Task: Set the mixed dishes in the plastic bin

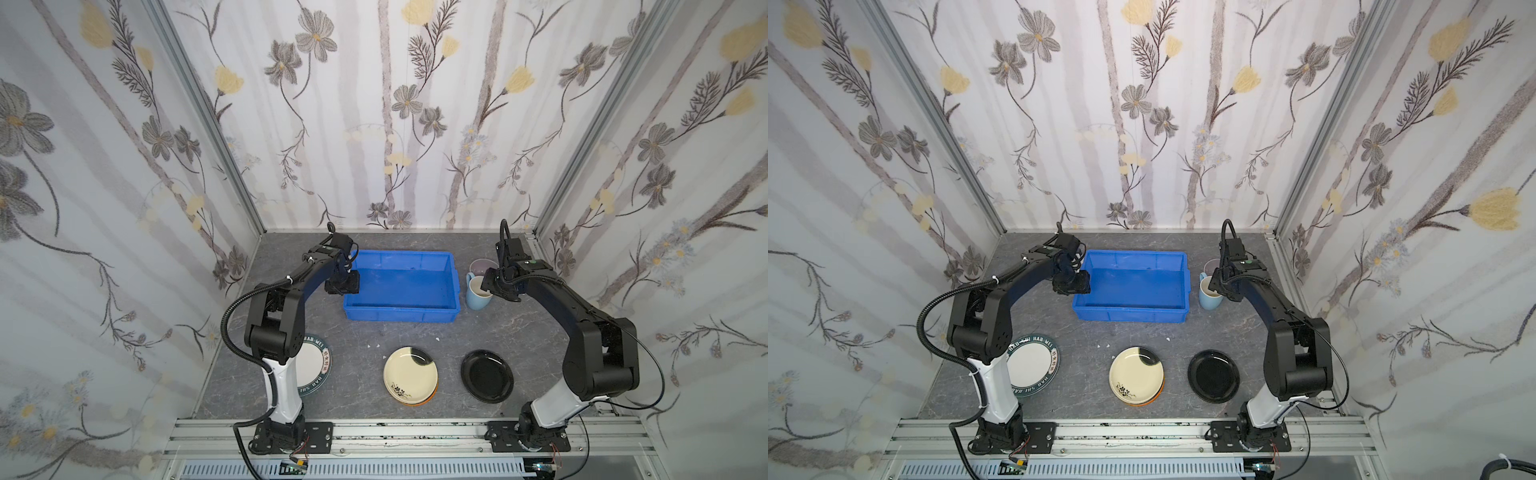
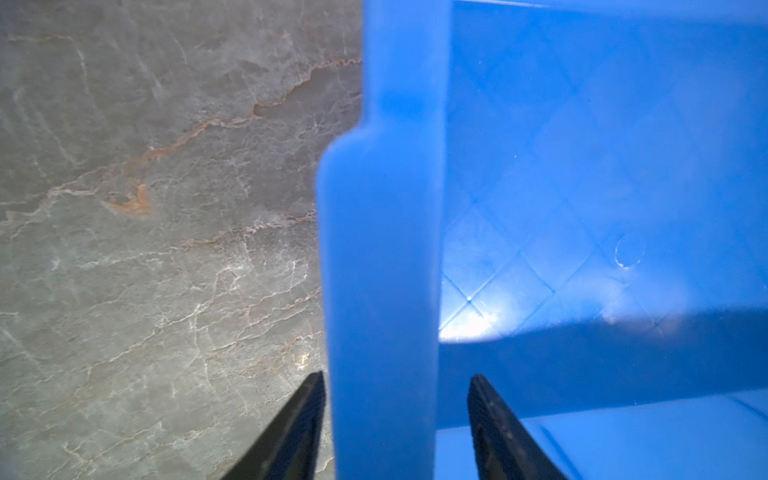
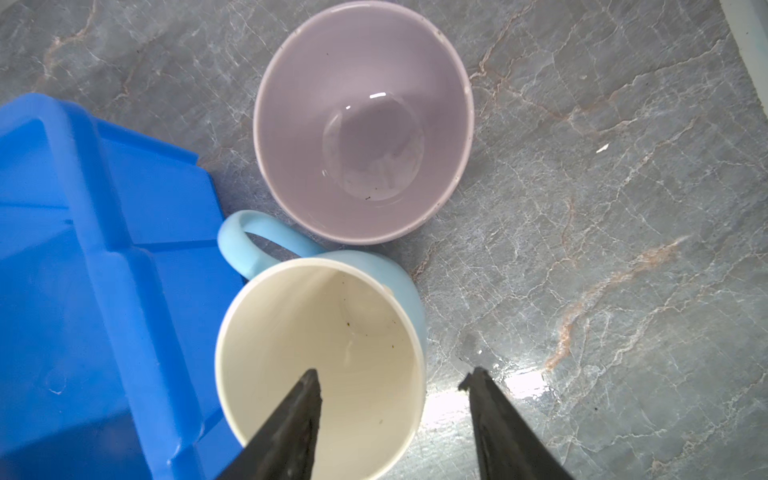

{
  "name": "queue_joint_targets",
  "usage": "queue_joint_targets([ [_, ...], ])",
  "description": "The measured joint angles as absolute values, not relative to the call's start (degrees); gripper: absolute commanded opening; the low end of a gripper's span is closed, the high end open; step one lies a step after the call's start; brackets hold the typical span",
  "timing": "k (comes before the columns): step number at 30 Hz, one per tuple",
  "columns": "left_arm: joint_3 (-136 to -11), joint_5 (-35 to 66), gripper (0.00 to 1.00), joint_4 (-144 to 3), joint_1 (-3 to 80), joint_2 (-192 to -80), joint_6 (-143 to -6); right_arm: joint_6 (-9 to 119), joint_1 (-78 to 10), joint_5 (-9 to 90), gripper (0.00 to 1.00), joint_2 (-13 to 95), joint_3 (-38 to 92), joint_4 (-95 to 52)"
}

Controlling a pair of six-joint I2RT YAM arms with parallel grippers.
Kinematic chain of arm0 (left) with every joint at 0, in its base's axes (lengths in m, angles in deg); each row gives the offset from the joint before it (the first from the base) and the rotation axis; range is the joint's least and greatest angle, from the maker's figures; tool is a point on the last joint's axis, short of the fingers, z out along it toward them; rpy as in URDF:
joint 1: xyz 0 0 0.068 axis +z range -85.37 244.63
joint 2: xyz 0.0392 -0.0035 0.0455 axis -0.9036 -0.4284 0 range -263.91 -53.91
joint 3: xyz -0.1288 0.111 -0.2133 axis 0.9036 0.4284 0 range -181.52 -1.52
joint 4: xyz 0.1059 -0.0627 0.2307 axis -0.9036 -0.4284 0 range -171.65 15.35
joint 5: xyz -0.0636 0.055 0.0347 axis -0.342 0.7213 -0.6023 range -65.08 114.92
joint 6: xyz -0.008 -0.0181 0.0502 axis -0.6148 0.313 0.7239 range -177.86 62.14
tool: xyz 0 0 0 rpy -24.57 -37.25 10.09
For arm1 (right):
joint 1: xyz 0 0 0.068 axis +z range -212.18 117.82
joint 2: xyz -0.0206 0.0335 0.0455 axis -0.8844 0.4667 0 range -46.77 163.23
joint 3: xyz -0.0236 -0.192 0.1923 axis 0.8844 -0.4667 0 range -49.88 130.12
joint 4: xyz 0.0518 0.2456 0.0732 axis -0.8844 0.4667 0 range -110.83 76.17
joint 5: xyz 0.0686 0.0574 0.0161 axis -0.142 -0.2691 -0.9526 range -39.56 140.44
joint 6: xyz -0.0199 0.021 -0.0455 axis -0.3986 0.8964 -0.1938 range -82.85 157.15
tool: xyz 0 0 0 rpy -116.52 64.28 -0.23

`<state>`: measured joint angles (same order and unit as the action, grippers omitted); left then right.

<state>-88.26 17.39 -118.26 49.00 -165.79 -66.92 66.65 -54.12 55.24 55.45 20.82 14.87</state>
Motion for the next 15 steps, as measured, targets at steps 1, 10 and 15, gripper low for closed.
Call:
queue_joint_targets([
  [1,-88.3,17.4,0.71,-118.3,49.0,-165.8,-67.0,66.7,-54.1,55.2,0.57,55.6,20.7,14.9],
  [10,-95.9,17.4,0.85,-121.1,49.0,-165.7,-65.8,66.5,-54.3,53.6,0.46,59.3,20.6,14.8],
  [15,-103.7,16.4,1.0,-124.2,48.7,-165.6,-66.1,66.4,-54.3,53.6,0.43,61.2,21.8,14.7],
])
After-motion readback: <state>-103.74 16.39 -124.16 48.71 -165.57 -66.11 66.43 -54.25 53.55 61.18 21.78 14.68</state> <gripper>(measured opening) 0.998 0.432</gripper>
